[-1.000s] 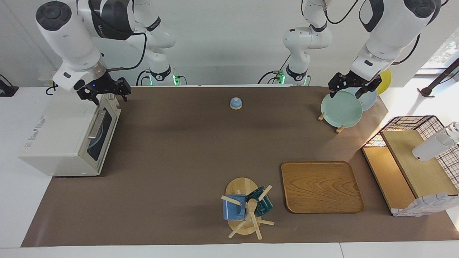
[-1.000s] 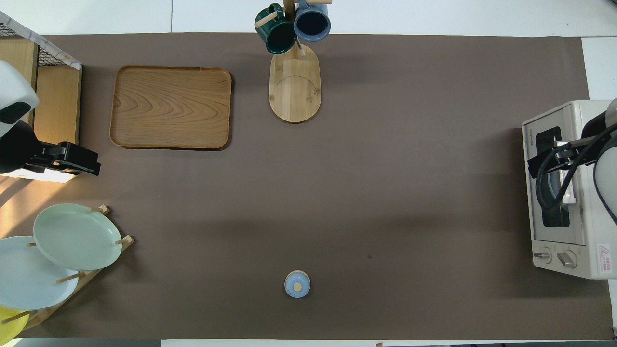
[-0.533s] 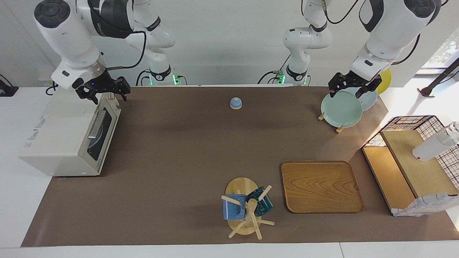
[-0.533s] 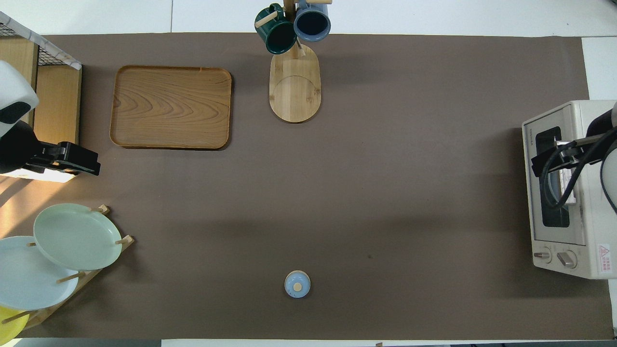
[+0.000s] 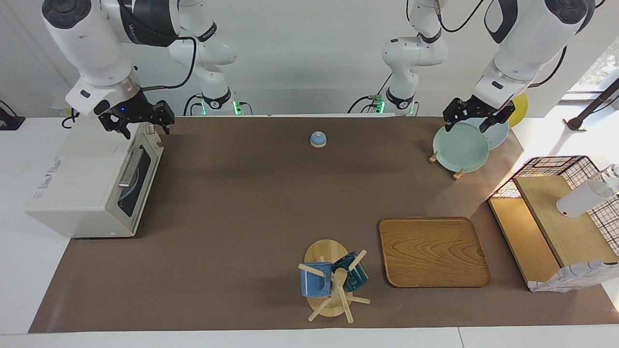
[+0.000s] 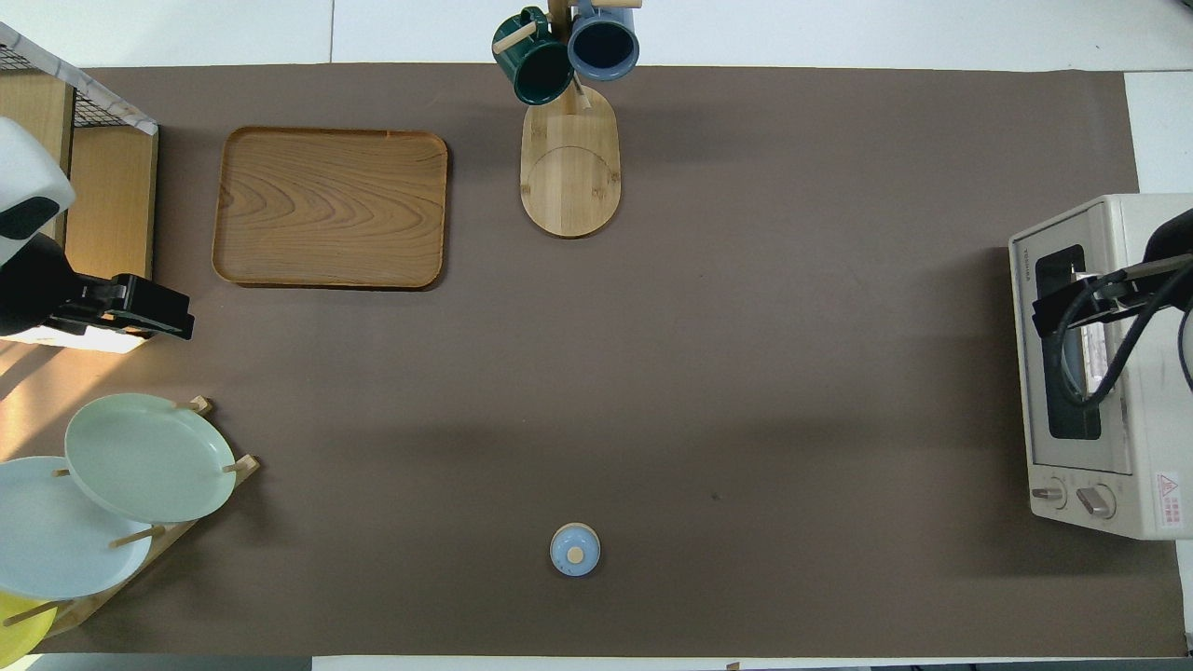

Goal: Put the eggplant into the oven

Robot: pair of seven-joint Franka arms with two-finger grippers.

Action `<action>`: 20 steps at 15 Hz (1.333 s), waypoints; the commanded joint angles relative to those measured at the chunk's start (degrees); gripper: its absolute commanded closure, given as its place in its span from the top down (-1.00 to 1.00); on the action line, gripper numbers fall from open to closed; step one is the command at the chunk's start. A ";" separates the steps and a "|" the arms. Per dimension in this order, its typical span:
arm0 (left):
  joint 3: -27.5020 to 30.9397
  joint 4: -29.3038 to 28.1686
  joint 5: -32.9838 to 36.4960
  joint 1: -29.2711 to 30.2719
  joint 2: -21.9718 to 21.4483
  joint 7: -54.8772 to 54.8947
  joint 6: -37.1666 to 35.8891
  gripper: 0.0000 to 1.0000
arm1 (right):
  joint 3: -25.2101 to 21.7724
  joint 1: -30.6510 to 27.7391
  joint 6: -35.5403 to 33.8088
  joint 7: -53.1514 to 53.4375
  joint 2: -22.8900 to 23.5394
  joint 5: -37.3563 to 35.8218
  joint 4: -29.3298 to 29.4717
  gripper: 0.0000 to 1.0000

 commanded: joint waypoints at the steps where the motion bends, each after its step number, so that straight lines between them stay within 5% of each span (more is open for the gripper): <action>1: -0.21 -0.27 -0.71 0.73 -0.79 0.64 -0.08 1.00 | 0.09 -0.51 -0.84 0.62 -1.11 1.77 0.25 1.00; 20: -0.21 -0.27 -0.71 0.73 -0.79 0.64 -0.08 1.00 | 0.09 -0.77 0.21 5.98 -1.29 2.82 -0.19 1.00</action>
